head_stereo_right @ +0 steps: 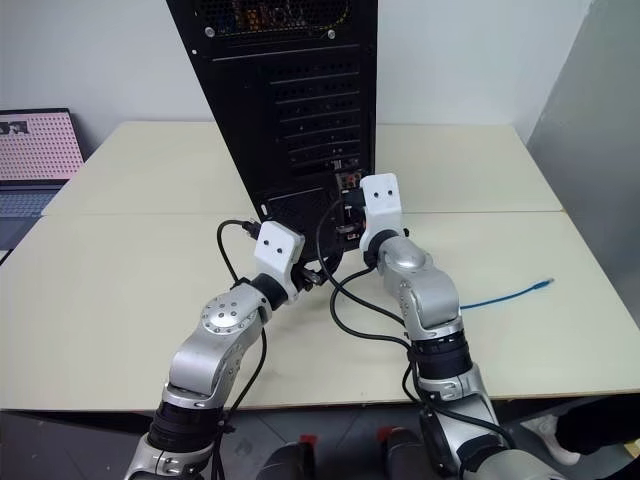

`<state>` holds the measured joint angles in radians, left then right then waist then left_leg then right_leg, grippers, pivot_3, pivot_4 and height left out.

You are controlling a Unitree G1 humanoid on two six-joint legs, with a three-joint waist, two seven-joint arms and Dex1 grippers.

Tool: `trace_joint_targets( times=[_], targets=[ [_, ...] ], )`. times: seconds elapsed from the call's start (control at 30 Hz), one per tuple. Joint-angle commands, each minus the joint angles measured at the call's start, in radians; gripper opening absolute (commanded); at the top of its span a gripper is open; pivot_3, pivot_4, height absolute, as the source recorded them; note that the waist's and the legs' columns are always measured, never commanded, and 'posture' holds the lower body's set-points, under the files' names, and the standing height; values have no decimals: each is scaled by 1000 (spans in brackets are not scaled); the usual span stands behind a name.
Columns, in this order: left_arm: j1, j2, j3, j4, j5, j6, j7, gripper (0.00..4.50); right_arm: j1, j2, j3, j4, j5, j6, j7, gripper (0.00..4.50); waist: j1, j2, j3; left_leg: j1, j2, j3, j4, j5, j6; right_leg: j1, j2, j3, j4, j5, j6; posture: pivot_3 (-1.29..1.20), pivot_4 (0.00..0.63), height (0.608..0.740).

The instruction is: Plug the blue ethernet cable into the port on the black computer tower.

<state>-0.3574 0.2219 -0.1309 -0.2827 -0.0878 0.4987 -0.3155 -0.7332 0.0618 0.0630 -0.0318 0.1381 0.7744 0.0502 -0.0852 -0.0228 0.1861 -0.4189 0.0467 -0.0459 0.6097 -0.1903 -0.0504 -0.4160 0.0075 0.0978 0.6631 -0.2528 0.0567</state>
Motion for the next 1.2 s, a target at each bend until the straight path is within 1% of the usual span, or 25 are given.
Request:
trace_joint_targets(
  times=[0.03,0.2,0.27,0.3,0.37,0.43,0.5,0.53,0.57,0.6,0.67,0.77,0.8,0.83,0.87,1.0,1.1,1.2],
  targets=[
    [-11,-4,1,-34,6,-15,6,3690,-62,4,-8,-6,-2,-54,5,0,-2,0,0,0,0,0,0,0,0,0,0,0,0,0,0,0,150,740],
    [-6,3,8,-37,5,-15,4,3690,-34,-19,12,-24,4,-56,54,0,-3,0,0,0,0,0,0,0,0,0,0,0,0,0,0,0,150,740],
    [-5,8,13,-36,3,-14,2,3724,-15,-37,21,-42,5,-51,76,684,-2,0,0,0,0,0,0,0,0,0,0,0,0,0,0,0,150,740],
    [-2,11,16,-37,3,-14,2,3724,-4,-47,26,-54,6,-47,89,798,-2,0,0,0,0,0,0,0,0,0,0,0,0,0,0,0,150,740],
    [1,16,21,-39,2,-13,2,3724,20,-68,33,-82,12,-40,114,1305,1,0,0,0,0,0,0,0,0,0,0,0,0,0,0,0,150,740],
    [4,22,24,-41,4,-11,2,3724,45,-92,40,-118,18,-33,142,1702,2,0,0,-1,0,0,-1,0,0,0,0,0,-2,0,0,0,150,740],
    [6,29,28,-46,6,-11,2,3724,71,-119,44,-164,29,-25,172,2181,3,0,0,-4,0,0,-1,0,0,-2,0,0,-2,0,0,0,150,740],
    [9,34,29,-51,9,-13,3,3724,82,-131,44,-186,34,-20,187,2499,4,0,0,-6,0,0,-1,0,0,-4,0,0,-2,0,0,0,150,740],
    [12,40,33,-59,9,-13,2,3724,96,-148,42,-214,45,-14,208,2695,4,0,0,-8,0,0,-1,0,0,-5,0,0,-2,0,0,0,150,740],
    [19,48,39,-70,7,-3,0,3724,112,-169,36,-248,59,-10,233,3030,5,0,0,-8,0,0,0,0,0,-5,0,0,-2,0,0,0,150,740],
    [35,74,50,-97,-1,18,-14,3724,139,-214,18,-304,91,-14,285,3537,4,0,0,-8,0,0,-1,0,0,-5,0,-1,-2,0,0,0,150,740],
    [75,129,73,-158,-43,49,-71,3724,191,-302,-25,-374,157,-47,391,4228,4,0,0,-8,0,-1,-1,0,0,-5,0,-1,-2,0,0,0,150,740],
    [88,153,85,-179,-57,54,-94,3724,211,-334,-40,-393,186,-55,436,4379,4,0,0,-8,0,-1,-1,0,0,-5,0,-1,-2,0,0,0,150,740],
    [101,178,106,-201,-83,65,-125,3724,234,-369,-51,-415,208,-74,484,4474,4,0,0,-7,0,-1,0,0,0,-5,0,-1,-2,0,0,0,150,740],
    [112,200,131,-217,-106,73,-148,3724,255,-396,-62,-435,229,-86,519,4474,4,0,0,-8,0,-1,0,0,0,-5,0,-1,-2,0,0,0,150,740],
    [145,311,227,-221,-185,71,-258,3724,317,-477,-136,-469,323,-97,606,4474,2,-1,1,-7,0,-1,0,0,0,-5,0,-1,-2,-1,-1,0,150,740],
    [143,377,273,-195,-236,65,-330,3724,333,-509,-177,-452,363,-100,626,4474,2,-1,1,-6,0,0,0,0,0,-5,0,0,-1,-3,-6,0,150,740],
    [135,408,295,-169,-272,57,-374,3724,330,-518,-198,-433,386,-98,623,4474,3,-1,1,-6,0,0,0,0,0,-4,0,0,-2,-4,-6,0,150,740]
  ],
)
